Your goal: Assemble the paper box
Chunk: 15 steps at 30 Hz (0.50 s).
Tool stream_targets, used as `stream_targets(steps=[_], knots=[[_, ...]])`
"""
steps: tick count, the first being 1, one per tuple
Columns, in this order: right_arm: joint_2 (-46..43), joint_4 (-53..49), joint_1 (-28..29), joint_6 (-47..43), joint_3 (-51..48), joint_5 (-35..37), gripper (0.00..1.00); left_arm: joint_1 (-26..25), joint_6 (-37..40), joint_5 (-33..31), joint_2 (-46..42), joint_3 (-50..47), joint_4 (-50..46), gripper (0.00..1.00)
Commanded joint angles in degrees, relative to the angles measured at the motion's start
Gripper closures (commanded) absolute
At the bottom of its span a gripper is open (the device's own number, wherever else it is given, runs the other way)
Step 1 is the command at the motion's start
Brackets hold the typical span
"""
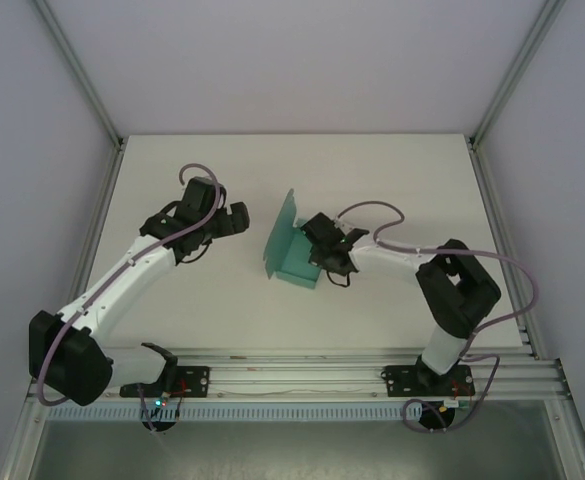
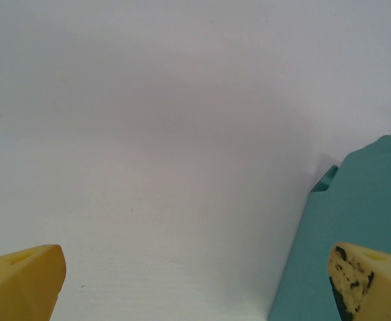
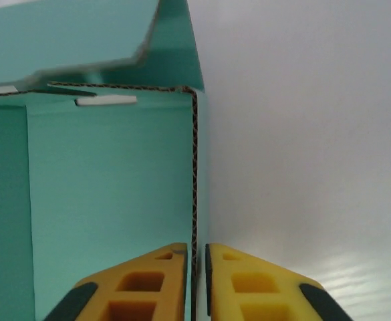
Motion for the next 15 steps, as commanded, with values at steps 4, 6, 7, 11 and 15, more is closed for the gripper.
stream_targets(steps=[4, 6, 7, 11, 15], knots=[[-1.1, 4.8, 3.7, 7.0, 2.0, 0.8, 0.53, 0.4, 1.7, 0.5, -0.2, 0.0, 1.5, 0.00], [-4.2, 3.0, 3.7, 3.5, 1.2, 3.0, 0.51, 0.6, 1.6, -0.2, -1.1, -0.7, 0.9, 0.00], [-5.9, 1.4, 3.6, 1.6, 0.9, 4.9, 0.48, 0.7, 1.5, -0.2, -1.9, -1.1, 0.7, 0.00], [-12.1, -3.9, 2.9, -7.7, -0.2, 12.7, 0.33, 0.7, 1.7, 1.3, -6.9, -5.1, 2.7, 0.00], [-17.7, -2.9, -0.1, -12.7, -2.8, 13.6, 0.08, 0.7, 3.2, 6.8, -16.5, -12.8, 9.1, 0.00]])
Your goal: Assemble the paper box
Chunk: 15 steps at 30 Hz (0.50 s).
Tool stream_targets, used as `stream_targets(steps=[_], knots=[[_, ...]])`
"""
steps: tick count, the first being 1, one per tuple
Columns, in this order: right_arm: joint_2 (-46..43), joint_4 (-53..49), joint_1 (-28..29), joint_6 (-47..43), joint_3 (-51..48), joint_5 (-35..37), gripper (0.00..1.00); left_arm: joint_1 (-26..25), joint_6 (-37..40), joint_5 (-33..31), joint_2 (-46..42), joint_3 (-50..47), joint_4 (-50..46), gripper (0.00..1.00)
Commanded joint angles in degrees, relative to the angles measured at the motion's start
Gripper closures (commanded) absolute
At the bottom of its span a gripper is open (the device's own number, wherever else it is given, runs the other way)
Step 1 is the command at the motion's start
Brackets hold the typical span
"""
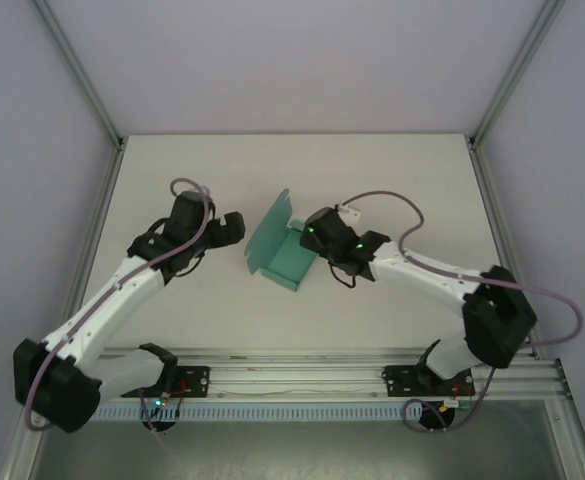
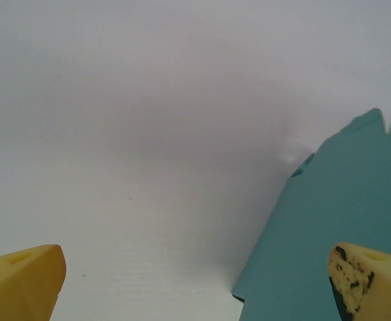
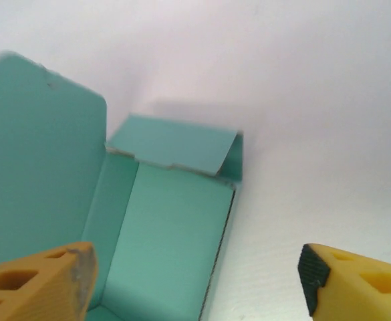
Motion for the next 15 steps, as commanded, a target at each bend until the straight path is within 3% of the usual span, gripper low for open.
stream_targets(steps=[1, 4, 6, 9, 12, 15], knots=[[-4.0, -0.7, -3.1, -7.8, -3.4, 3.9, 0.02, 0.6, 3.2, 7.4, -8.5, -6.0, 8.0, 0.00], [-6.4, 2.6, -5.7, -11.7, -5.4, -0.5, 0.00, 0.2, 6.1, 20.9, -16.6, -15.5, 20.0, 0.00], [-7.0, 2.8, -6.9, -13.2, -5.7, -2.6, 0.00, -0.6, 5.5, 26.2, -19.0, -21.0, 26.9, 0.00], [-7.3, 2.5, -7.6, -14.9, -5.9, -4.9, 0.00, -2.1, 6.0, 21.4, -17.1, -23.8, 28.2, 0.00], [-6.9, 2.7, -8.2, -16.1, -5.9, -6.8, 0.00, -3.5, 10.7, 23.4, -9.5, -21.3, 28.3, 0.01], [-5.9, 2.1, -8.7, -16.3, -5.5, -7.7, 0.00, -5.2, 15.4, 20.4, -1.8, -16.6, 27.9, 0.11]])
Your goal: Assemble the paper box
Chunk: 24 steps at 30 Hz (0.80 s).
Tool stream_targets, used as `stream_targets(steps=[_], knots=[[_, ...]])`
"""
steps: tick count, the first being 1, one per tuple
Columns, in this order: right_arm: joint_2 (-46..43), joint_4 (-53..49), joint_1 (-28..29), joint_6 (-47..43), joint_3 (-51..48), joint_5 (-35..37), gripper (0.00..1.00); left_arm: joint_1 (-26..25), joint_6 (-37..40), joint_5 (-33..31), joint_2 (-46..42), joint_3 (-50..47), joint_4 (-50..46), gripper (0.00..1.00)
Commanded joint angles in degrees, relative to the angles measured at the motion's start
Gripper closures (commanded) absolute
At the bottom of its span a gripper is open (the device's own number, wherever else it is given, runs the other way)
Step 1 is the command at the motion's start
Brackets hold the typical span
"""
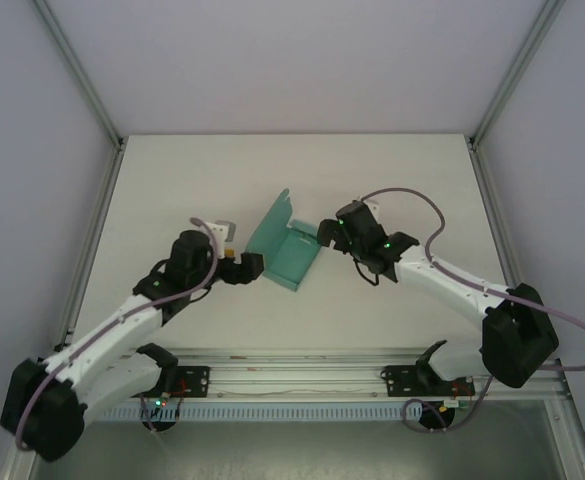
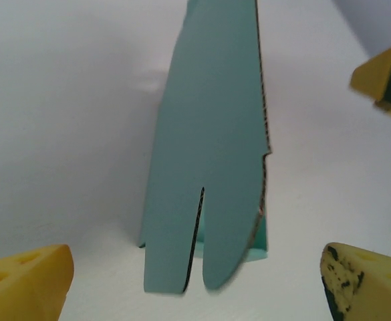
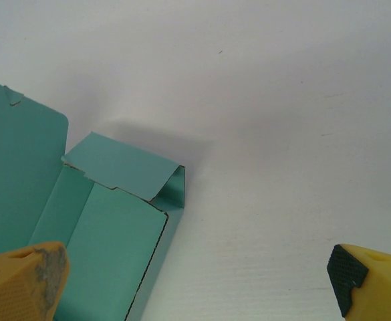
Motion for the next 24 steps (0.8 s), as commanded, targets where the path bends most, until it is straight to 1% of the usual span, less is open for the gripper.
stream_targets(steps=[1, 2, 4, 5, 6, 8, 10, 14, 16, 18, 19, 21, 22, 24], knots=[[0.5, -0.3, -0.7, -2.0, 0.4, -1.7, 0.00, -1.2, 7.2, -2.9, 5.9, 5.9, 3.2, 0.20], [0.4, -0.4, -0.8, -2.0, 0.4, -1.9, 0.00, -1.1, 8.4, -4.6, 8.0, 7.3, 2.6, 0.26], [0.2, -0.8, -1.1, -2.4, 0.4, -2.1, 0.00, -1.1, 11.9, -6.9, 12.2, 9.0, 2.8, 0.32], [0.0, -1.2, -1.2, -2.7, 0.5, -1.7, 0.00, -1.1, 13.3, -6.3, 14.4, 10.0, 2.6, 0.35], [-0.2, -1.6, -1.3, -3.1, 0.7, -1.1, 0.00, -1.2, 15.1, -5.6, 16.5, 10.8, 2.7, 0.40], [-0.6, -3.1, -1.7, -4.0, 1.2, -0.4, 0.01, -1.3, 17.3, -2.6, 20.8, 12.9, 2.5, 0.56], [-0.8, -4.7, -2.2, -4.9, 1.8, -0.3, 0.01, -1.6, 19.5, -0.2, 23.1, 15.2, 1.6, 0.71], [-2.0, -8.2, -4.6, -7.0, 2.5, -1.2, 0.02, -3.0, 25.0, -2.3, 23.0, 18.4, 0.0, 1.00], [-3.7, -9.7, -6.8, -9.5, 3.0, -3.3, 0.02, -3.8, 28.4, -3.9, 22.3, 19.8, -0.2, 1.00], [-5.6, -10.6, -8.8, -12.6, 3.8, -5.6, 0.02, -5.3, 33.0, -6.0, 22.0, 22.8, -3.6, 1.00], [-6.8, -11.1, -10.2, -13.6, 4.2, -6.6, 0.03, -6.2, 35.1, -8.2, 21.8, 24.6, -5.3, 1.00], [-8.6, -11.2, -13.5, -15.1, 5.0, -11.3, 0.05, -7.2, 38.1, -10.9, 21.0, 27.1, -7.0, 1.00], [-9.4, -10.7, -15.8, -15.3, 5.1, -14.1, 0.08, -7.5, 39.5, -11.0, 20.2, 27.8, -7.2, 1.00], [-10.2, -9.5, -20.9, -17.3, 5.0, -23.6, 0.10, -7.5, 42.3, -9.1, 18.0, 28.3, -7.2, 1.00]])
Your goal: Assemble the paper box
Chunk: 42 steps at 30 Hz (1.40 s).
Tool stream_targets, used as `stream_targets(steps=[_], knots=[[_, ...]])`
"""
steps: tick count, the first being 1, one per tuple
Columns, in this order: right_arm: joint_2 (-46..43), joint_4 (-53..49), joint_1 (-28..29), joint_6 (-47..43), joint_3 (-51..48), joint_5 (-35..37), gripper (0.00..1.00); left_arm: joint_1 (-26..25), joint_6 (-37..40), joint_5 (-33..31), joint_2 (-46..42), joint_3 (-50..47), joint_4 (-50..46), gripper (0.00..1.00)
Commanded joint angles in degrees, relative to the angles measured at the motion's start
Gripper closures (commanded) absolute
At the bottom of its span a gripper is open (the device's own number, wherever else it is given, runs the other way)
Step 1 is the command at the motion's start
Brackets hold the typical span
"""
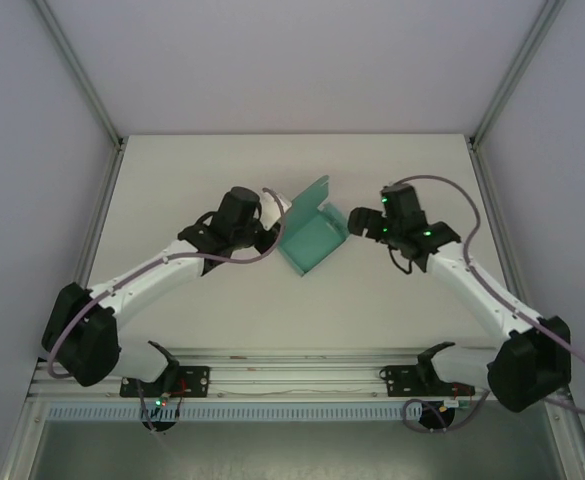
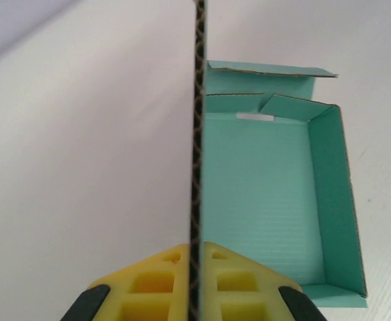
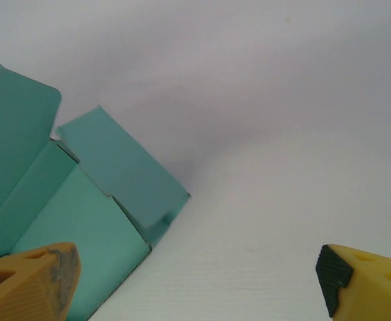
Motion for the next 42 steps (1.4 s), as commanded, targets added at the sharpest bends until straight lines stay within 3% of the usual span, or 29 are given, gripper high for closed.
stream_targets(steps=[1, 4, 6, 12, 17, 20, 24, 33, 36, 42], knots=[[-1.8, 0.5, -7.4, -4.5, 1.5, -16.7, 0.12, -0.3, 8.6, -0.1, -5.0, 2.3, -1.7, 1.00], [-0.3, 2.8, -12.9, -7.6, 2.7, -32.5, 0.18, -0.4, 11.2, 4.8, -8.3, 2.2, -1.4, 1.00], [1.1, 2.1, -13.6, -11.1, 4.6, -37.9, 0.19, -0.4, 12.2, 7.0, -9.7, 2.3, -1.7, 1.00], [5.6, -3.2, -13.6, -21.1, 9.6, -43.9, 0.20, -0.4, 13.4, 7.7, -10.1, 3.1, -2.8, 1.00], [8.1, -6.8, -13.6, -25.9, 10.7, -47.6, 0.29, -0.4, 12.4, 8.7, -9.6, 3.6, -2.3, 1.00], [8.9, -7.5, -13.6, -27.4, 10.0, -44.6, 0.31, -0.4, 12.2, 10.0, -10.0, 3.6, -1.8, 1.00], [10.2, -8.1, -13.5, -28.0, 10.4, -47.2, 0.33, -0.4, 12.1, 10.9, -9.9, 3.5, -1.8, 1.00], [11.1, -9.4, -8.7, -28.7, 11.1, -44.4, 0.49, -0.4, 10.2, 9.5, -8.1, 3.9, -0.2, 1.00], [10.9, -6.5, -6.3, -25.2, 10.5, -37.6, 0.53, -0.4, 9.5, 9.5, -6.9, 5.3, -1.3, 1.00], [10.6, -3.3, -0.5, -20.0, 9.3, -17.2, 0.66, -0.4, 7.3, 9.3, -6.2, 5.9, -0.6, 1.00]])
